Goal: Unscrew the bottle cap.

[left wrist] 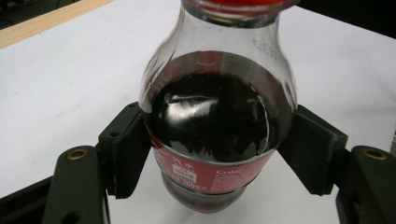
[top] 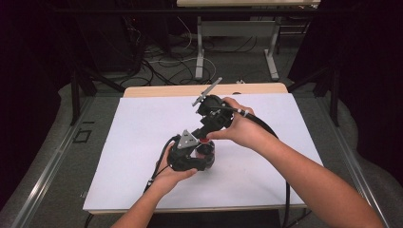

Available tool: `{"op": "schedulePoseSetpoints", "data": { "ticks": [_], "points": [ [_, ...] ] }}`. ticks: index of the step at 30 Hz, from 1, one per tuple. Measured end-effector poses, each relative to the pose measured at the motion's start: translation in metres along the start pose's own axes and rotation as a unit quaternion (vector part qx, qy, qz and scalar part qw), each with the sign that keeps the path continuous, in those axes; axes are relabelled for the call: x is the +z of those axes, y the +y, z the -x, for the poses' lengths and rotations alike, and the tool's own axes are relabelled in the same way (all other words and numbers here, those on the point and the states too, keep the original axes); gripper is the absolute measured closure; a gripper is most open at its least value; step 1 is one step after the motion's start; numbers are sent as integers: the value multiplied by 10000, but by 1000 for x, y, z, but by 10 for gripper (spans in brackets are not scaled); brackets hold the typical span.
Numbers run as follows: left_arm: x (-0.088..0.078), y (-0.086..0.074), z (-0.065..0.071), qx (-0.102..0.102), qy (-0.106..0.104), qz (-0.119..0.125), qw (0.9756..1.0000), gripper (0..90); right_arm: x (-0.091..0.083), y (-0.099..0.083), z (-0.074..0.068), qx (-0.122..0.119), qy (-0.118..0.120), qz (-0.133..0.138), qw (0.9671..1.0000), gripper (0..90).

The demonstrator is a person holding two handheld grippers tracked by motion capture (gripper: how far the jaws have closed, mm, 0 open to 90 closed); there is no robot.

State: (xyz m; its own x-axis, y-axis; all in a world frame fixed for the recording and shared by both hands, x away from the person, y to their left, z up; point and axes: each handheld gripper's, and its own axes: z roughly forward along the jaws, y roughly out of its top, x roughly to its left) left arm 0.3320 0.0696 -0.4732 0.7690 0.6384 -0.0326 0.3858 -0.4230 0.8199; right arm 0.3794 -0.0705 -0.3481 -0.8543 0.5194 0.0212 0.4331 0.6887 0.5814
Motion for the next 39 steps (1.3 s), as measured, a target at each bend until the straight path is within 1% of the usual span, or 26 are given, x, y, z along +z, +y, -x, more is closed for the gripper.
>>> {"op": "schedulePoseSetpoints", "data": {
  "ticks": [1,4,5,6,8,9,10,12,14,16,17,18,19,20,21,22,24,28,29,31,32,33,35,36,37,39],
  "points": [
    [0,0,0,-2,-2,2,10000,301,0,0,-2,144,-130,-35,9998,481],
    [0,0,1,-4,4,9,10000,300,2,0,-7,487,-334,-188,9981,522],
    [0,0,1,-12,-7,5,10000,301,2,0,-7,588,-252,-303,9975,544],
    [0,0,1,-7,-3,8,10000,300,3,0,-8,686,-289,-310,9967,554],
    [0,0,1,-13,-10,3,10000,301,4,0,-9,738,-340,-389,9959,581],
    [0,0,1,-10,-10,-8,10000,300,4,0,-9,667,-329,-395,9964,609],
    [0,0,1,-9,-10,-5,10000,300,5,0,-10,682,-346,-379,9963,613],
    [0,0,1,-7,-14,-9,10000,301,6,0,-10,534,-305,-306,9976,617],
    [-1,0,0,17,1,-10,10000,301,5,1,-8,212,-189,-371,9989,619],
    [-2,0,-1,0,6,-2,10000,301,4,2,-4,-34,61,-347,9994,620],
    [-2,0,-1,-3,1,1,10000,301,4,2,-2,-252,220,-337,9989,620],
    [-2,1,-1,6,-7,-46,10000,301,5,2,0,-481,292,-286,9980,620],
    [-3,1,-1,17,-52,-83,10000,301,4,2,4,-604,463,-311,9966,620],
    [-2,0,0,-6,-7,-31,10000,301,4,2,6,-799,568,-327,9946,620],
    [-1,0,-1,29,-9,-25,10000,301,5,3,8,-1075,706,-296,9913,620],
    [-2,0,0,15,-28,-64,10000,301,6,3,11,-1224,811,-311,9887,620],
    [0,0,1,71,-26,-24,10000,301,6,3,14,-1613,1021,-320,9811,620],
    [0,0,2,68,-47,-27,10000,301,6,2,18,-2131,1209,-295,9691,619],
    [0,0,2,53,-45,-20,10000,301,6,2,17,-2178,1252,-297,9675,618],
    [-1,0,1,61,-54,-21,10000,301,5,2,17,-2180,1221,-252,9680,613],
    [-1,0,1,60,-44,-22,10000,301,5,2,17,-2165,1195,-236,9686,574],
    [-1,0,0,50,-39,-12,10000,301,5,1,17,-2106,1151,-162,9706,524],
    [-2,0,0,39,-41,-14,10000,301,4,1,17,-1903,1059,-27,9760,469],
    [-2,1,0,35,-24,-20,10000,301,3,1,17,-1730,1022,42,9796,429],
    [-2,1,0,27,-19,-16,10000,301,2,1,16,-1506,982,84,9837,426],
    [-2,1,-1,23,-17,13,10000,301,-1,0,15,-1167,913,89,9889,413]
  ]
}}
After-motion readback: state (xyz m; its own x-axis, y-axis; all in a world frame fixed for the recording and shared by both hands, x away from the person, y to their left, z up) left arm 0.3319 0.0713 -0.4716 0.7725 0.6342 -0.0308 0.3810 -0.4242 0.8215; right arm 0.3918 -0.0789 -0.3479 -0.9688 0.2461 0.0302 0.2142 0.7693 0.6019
